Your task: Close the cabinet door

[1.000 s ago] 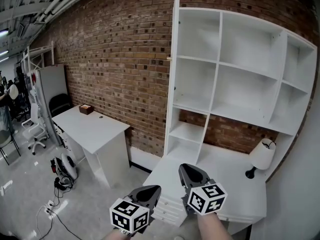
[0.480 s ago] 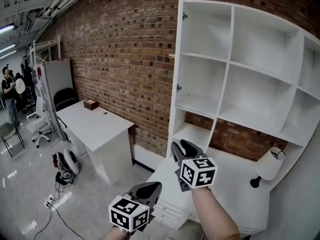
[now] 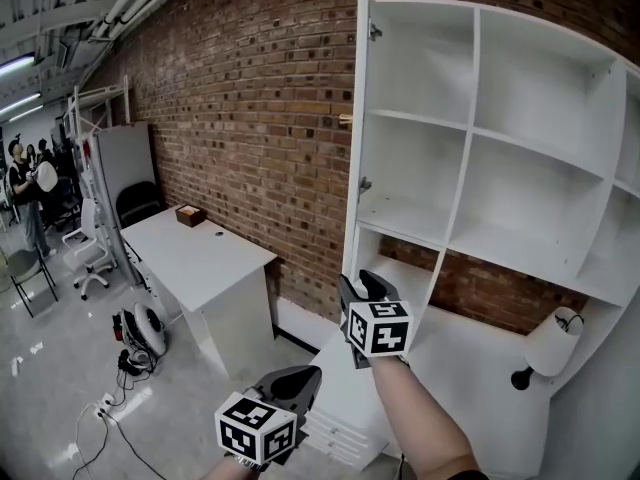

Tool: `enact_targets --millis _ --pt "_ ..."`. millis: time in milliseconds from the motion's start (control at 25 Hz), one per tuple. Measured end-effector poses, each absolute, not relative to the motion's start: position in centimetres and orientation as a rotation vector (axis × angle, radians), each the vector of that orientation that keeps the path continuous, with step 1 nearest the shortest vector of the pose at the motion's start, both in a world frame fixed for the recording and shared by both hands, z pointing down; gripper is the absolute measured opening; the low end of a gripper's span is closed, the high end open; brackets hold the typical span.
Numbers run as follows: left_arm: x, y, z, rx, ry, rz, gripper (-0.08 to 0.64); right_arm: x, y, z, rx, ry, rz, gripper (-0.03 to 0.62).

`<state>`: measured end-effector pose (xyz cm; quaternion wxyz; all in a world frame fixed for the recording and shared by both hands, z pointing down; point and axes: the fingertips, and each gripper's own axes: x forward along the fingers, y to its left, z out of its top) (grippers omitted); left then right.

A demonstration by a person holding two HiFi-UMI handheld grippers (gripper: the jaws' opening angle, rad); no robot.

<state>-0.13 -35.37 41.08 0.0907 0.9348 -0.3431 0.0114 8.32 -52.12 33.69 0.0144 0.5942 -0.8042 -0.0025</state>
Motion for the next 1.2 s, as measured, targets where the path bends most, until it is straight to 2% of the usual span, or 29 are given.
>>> enact_targets --millis 760,880,1000,1200 --pt "3.3 -39.2 40.9 2.824 -0.918 0.04 0.008 10.2 -54.2 33.3 1.848 -2.503 -0.039 0.178" --pt "4.8 -39.2 41.0 2.839 -0.868 0.043 0.008 11.9 -53.7 33.2 1.882 -2.477 -0.057 0.153" --pt "6.2 -39.6 40.9 2.849 -0.828 0.048 0.008 14.0 -53.7 33.1 1.939 -2.425 -0.082 0.1" --pt "7.8 -39.7 40.8 2.864 -0.77 0.052 0.008 17.5 -53.3 33.0 2.003 -2.377 -0.075 0.087"
